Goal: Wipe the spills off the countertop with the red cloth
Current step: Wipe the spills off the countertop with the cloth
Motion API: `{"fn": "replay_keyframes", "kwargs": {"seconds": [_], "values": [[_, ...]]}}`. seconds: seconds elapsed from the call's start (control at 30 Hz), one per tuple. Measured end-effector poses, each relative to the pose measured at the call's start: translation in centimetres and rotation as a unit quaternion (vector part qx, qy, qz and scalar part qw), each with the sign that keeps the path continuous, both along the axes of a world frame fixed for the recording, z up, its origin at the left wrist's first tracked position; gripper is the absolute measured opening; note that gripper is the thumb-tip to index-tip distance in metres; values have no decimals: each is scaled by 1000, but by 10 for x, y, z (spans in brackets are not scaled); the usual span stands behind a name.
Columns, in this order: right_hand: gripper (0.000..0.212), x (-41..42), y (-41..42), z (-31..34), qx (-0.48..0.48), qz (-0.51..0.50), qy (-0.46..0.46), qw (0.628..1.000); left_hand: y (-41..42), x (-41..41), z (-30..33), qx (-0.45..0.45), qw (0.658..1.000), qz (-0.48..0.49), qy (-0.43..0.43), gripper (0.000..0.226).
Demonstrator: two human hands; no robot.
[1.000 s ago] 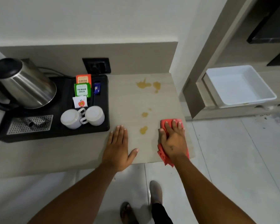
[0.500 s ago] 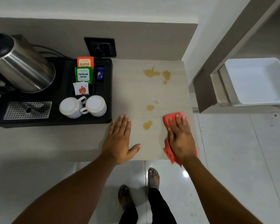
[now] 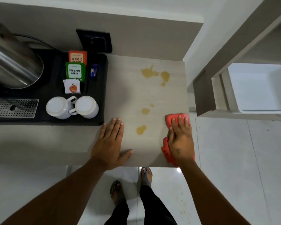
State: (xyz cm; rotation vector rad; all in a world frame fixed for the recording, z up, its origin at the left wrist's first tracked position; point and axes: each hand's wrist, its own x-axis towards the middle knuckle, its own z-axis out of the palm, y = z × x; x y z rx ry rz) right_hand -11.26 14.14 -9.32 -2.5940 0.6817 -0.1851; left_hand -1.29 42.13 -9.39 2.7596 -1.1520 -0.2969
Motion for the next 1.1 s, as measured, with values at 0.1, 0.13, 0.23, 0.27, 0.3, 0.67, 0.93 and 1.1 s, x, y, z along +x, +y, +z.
{"fn": "replay_keyframes", "kwargs": {"seconds": [0.1,0.13,0.23,0.27,0.3,0.67,0.93,1.1], "values": [[44,60,-30,6,10,-65,15,998,1,1,-1,1,1000,0,9,104],[44,83,-39,8,10,-70,18,997,0,2,0,5,1000,-2,9,105],[44,114,-47,10,-9,38,22,999,-1,2,2,17,1000,-1,6,108],[44,110,-48,8,-16,90,17,996,-1,2,2,16,1000,0,9,108],[43,101,-49,7,-22,121,9,992,0,3,1,15,1000,-1,11,108],[44,173,-80,10,-10,139,17,990,0,-1,0,14,1000,3,6,109],[45,221,-97,14,18,-5,6,1000,0,0,0,5,1000,11,18,109],[41,222,-108,10,-10,161,-8,987,-1,0,1,-8,1000,13,21,106]]}}
